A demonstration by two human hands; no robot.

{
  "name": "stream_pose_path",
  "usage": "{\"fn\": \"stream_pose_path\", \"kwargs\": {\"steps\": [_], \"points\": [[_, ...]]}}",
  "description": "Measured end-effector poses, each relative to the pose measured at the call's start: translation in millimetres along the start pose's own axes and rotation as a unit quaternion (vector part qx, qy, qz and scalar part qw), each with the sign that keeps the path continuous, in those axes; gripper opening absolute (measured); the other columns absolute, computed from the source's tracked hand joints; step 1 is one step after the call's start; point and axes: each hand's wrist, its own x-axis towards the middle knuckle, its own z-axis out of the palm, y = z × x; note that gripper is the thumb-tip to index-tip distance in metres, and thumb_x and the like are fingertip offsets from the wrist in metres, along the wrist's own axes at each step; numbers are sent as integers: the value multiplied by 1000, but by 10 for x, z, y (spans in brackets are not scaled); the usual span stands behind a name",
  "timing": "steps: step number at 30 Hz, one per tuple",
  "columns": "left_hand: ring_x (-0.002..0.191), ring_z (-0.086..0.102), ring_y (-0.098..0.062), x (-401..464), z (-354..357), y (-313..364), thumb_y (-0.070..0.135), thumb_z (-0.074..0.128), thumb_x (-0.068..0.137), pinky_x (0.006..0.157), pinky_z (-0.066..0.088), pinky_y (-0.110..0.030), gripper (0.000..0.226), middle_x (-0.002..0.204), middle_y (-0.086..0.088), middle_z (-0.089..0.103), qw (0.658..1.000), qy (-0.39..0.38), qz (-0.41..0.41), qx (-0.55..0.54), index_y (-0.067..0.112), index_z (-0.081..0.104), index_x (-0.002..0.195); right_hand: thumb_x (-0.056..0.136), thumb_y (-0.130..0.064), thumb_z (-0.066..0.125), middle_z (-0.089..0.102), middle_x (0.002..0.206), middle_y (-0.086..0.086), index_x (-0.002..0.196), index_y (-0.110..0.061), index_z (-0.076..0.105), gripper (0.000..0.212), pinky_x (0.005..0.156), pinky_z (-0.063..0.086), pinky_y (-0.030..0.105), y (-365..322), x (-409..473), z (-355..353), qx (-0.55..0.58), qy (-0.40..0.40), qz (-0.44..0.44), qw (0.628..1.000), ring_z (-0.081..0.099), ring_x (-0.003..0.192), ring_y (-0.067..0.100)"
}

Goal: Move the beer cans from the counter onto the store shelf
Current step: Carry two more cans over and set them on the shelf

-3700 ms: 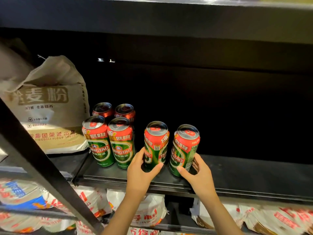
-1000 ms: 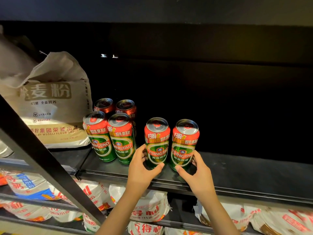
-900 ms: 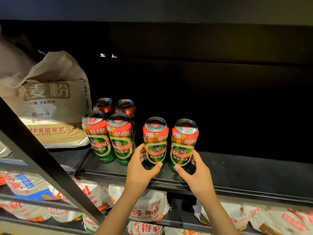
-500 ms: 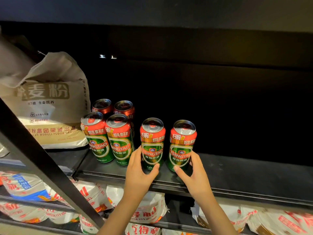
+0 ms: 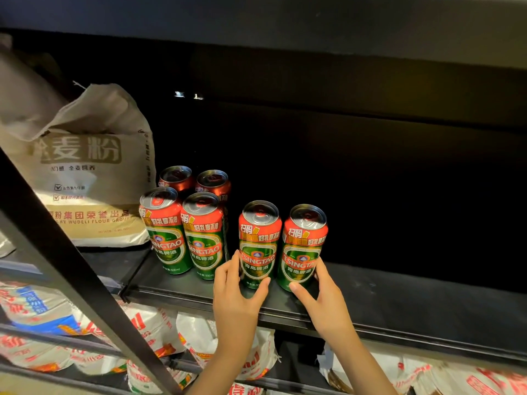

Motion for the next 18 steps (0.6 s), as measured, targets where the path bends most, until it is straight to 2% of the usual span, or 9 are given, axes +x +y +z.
{"fn": "stream_pose_path", "kwargs": {"steps": [3, 8, 11, 13, 15, 18], "points": [[109, 50, -2, -6, 20, 1, 34, 76, 76, 90, 46, -23, 65, 115, 10, 50, 999, 20, -20, -16, 20, 46, 132, 87, -29, 65, 41, 122, -38, 136, -46, 24, 67, 87, 31, 0, -19, 11, 2, -2, -8, 2, 1000, 40, 108, -24], [109, 52, -1, 8, 41, 8, 27, 76, 75, 91, 44, -22, 62, 117, 23, 50, 998, 23, -42, -36, 31, 43, 128, 86, -25, 67, 48, 125, -28, 140, -34, 31, 66, 93, 35, 10, -28, 46, 30, -4, -4, 3, 1000, 45, 114, -11], [118, 52, -12, 50, 80, -12, 26, 73, 79, 99, 46, -32, 66, 129, 9, 52, 997, 10, -69, -29, 21, 43, 137, 86, -24, 67, 43, 114, -41, 130, -44, 30, 61, 82, 34, 0, -62, 76, 61, -5, -1, 3, 1000, 41, 103, -27], [126, 48, -15, 77, 102, -8, 26, 71, 82, 104, 43, -37, 69, 138, 3, 49, 996, 6, -82, -15, 19, 38, 142, 86, -25, 67, 42, 110, -44, 124, -49, 28, 59, 77, 34, 0, -86, 97, 76, -2, 1, 6, 1000, 39, 99, -32], [130, 43, -15, 96, 114, 20, 27, 67, 85, 107, 40, -38, 69, 143, 2, 44, 996, 1, -85, 4, 19, 33, 145, 86, -25, 67, 43, 109, -43, 120, -48, 31, 56, 76, 35, 1, -98, 125, 84, -5, 3, 4, 1000, 39, 99, -32], [136, 35, -14, 112, 148, 77, 28, 58, 91, 111, 32, -30, 67, 149, 1, 36, 996, -12, -84, 34, 17, 25, 148, 86, -26, 67, 46, 107, -39, 118, -42, 35, 49, 74, 36, 1, -106, 166, 89, -13, -2, 1, 1000, 39, 96, -33]]}}
